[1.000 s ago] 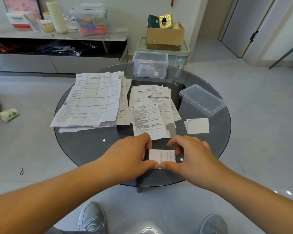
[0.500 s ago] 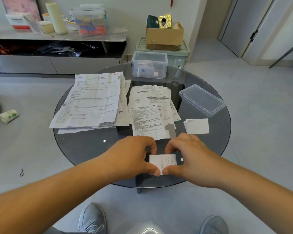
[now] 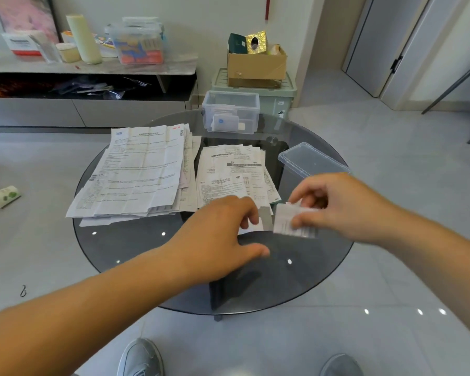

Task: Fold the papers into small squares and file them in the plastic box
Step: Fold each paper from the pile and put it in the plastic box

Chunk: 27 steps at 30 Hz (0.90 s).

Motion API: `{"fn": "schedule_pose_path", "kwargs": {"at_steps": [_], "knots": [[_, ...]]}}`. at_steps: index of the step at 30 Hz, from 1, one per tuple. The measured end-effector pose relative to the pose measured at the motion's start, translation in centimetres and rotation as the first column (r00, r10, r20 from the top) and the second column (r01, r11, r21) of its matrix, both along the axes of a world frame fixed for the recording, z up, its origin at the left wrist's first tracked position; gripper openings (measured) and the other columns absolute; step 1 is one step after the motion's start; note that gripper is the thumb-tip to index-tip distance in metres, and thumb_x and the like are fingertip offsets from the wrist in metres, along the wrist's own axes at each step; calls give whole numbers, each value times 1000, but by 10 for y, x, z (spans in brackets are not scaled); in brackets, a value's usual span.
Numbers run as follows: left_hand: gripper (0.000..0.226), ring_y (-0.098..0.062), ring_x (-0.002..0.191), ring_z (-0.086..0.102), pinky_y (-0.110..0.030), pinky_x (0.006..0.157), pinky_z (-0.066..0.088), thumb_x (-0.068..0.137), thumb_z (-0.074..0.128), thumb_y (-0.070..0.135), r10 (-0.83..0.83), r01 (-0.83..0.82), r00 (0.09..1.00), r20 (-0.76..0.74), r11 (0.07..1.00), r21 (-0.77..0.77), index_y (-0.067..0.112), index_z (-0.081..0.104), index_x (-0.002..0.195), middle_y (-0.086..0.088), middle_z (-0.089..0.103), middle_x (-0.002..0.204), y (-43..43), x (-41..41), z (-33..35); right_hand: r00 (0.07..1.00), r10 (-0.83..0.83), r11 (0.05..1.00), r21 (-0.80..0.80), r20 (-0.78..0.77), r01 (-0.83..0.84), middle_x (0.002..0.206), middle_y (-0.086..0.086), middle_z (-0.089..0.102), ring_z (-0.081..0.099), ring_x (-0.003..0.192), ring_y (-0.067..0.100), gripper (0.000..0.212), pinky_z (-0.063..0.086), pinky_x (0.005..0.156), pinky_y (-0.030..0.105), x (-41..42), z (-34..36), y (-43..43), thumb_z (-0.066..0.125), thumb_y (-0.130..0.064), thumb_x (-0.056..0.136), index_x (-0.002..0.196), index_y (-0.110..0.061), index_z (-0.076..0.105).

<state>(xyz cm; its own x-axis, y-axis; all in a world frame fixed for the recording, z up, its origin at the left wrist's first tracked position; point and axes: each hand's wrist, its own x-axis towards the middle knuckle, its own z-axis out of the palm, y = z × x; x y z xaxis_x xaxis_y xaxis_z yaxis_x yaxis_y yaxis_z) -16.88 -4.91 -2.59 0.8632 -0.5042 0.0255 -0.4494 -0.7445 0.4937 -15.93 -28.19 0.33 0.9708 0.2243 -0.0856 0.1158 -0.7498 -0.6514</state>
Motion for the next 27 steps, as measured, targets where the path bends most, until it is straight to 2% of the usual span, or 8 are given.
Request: {"fn": "schedule_pose_path", "kwargs": {"at_steps": [3,7,11,14,17,21,24,27], "knots": [[44,-8,102,54,-33,92,50,81,73,58,-41,39,991,129,999,22,35,58,114,13,59,111,-22,23,3,999,-43,996,-71,17,44,72,-11,72,63,62,2,34,49,67,27,26,6,-24,91,-27,69,95,-32,68],[54,-14,125,44,-38,107,37,82,69,63,-118,84,965,233,985,149,35,57,127,10,58,131,-50,54,-3,999,-1,972,-235,-39,-8,78,-10,69,65,73,6,38,52,71,29,50,-8,-34,92,-32,66,93,-38,66],[52,-14,125,40,-38,105,28,83,67,63,-171,120,952,253,971,206,35,57,127,11,61,126,-68,73,-12,995,71,949,-304,-65,-87,84,-16,64,61,81,3,30,45,69,21,58,-23,-35,89,-31,71,80,-40,62],[53,-14,121,41,-38,104,29,83,66,65,-191,127,949,251,960,248,35,59,126,12,63,122,-76,77,-17,995,91,952,-291,-33,-97,91,-19,56,57,88,1,31,46,75,22,57,-28,-35,87,-33,73,93,-39,65],[50,-14,118,41,-38,101,28,80,68,66,-161,115,965,206,969,218,37,62,120,13,64,117,-80,78,-20,996,81,961,-265,-27,-85,96,-17,58,57,93,3,35,49,79,24,56,-30,-37,87,-33,73,102,-36,67],[41,-12,118,39,-39,100,26,79,73,61,-121,98,982,142,982,161,36,67,111,16,64,110,-84,78,-20,994,65,957,-276,-90,-88,89,-13,60,58,83,8,36,46,69,23,57,-28,-35,90,-38,68,92,-37,63],[36,-12,119,38,-37,99,24,81,76,53,-112,101,990,83,988,121,36,67,111,17,62,110,-86,78,-20,992,60,951,-296,-114,-91,78,-11,52,50,66,6,37,36,58,19,58,-27,-31,92,-44,63,78,-39,59],[34,-12,118,37,-37,100,23,81,77,53,-104,94,991,87,990,104,36,66,108,16,59,110,-85,77,-22,990,57,952,-291,-127,-92,74,-10,49,46,63,7,37,34,56,19,57,-26,-28,93,-41,63,79,-36,60]]}}
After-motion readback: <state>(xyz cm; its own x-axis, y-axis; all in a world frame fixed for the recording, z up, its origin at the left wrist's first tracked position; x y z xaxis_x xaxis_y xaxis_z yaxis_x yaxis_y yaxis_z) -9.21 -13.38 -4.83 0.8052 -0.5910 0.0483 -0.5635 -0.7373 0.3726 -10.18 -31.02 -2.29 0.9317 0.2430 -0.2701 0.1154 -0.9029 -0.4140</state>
